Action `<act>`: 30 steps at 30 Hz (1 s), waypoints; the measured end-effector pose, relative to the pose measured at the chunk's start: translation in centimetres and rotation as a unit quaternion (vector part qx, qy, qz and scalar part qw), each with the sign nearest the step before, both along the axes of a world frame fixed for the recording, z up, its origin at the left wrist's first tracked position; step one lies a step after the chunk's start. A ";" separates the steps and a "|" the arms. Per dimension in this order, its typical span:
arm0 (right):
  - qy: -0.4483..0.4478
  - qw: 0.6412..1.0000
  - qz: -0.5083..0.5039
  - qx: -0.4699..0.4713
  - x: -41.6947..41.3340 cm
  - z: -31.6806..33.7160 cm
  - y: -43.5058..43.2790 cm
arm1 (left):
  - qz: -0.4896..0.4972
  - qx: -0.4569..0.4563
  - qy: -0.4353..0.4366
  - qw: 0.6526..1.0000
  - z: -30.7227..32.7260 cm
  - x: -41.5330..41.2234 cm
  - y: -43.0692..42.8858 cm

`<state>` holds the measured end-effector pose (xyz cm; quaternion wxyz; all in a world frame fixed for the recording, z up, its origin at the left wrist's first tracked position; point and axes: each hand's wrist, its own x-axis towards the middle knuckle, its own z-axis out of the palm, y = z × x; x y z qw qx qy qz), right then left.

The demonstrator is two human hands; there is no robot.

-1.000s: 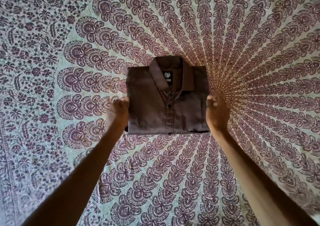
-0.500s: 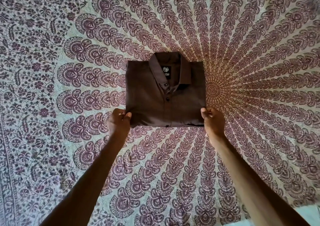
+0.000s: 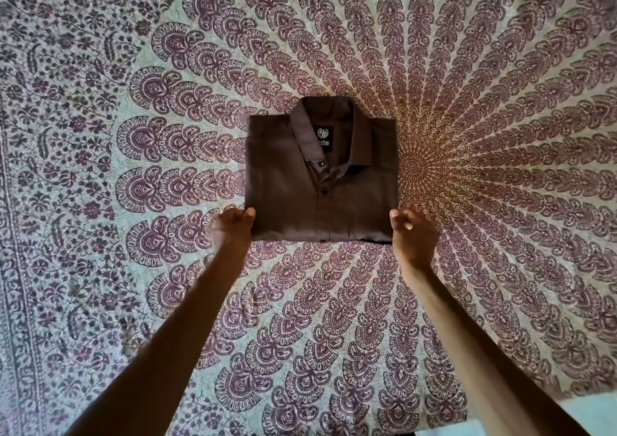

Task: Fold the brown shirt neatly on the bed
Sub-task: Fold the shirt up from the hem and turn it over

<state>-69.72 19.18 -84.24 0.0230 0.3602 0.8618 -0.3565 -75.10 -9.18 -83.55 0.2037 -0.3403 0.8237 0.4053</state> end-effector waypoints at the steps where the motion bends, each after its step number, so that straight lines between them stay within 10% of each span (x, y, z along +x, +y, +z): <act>1: -0.004 1.000 0.001 0.007 0.1 0.0 -0.2 | 0.013 0.013 0.018 1.000 0.0 0.1 0.2; 9: -0.006 1.000 -0.010 -0.018 0.1 -0.2 0.0 | -0.091 0.014 0.038 0.995 0.6 -1.1 -0.3; 14: 0.043 0.998 -0.016 -0.040 0.5 0.4 0.1 | 0.022 0.146 0.084 0.985 0.9 -1.4 -1.4; 22: -0.001 1.000 -0.021 0.006 0.7 0.2 -0.9 | -0.001 0.130 -0.047 0.990 0.8 -0.1 -1.7; 30: 0.033 0.998 -0.055 -0.010 1.0 0.9 -1.5 | -0.046 0.100 0.145 0.983 1.9 0.7 -0.6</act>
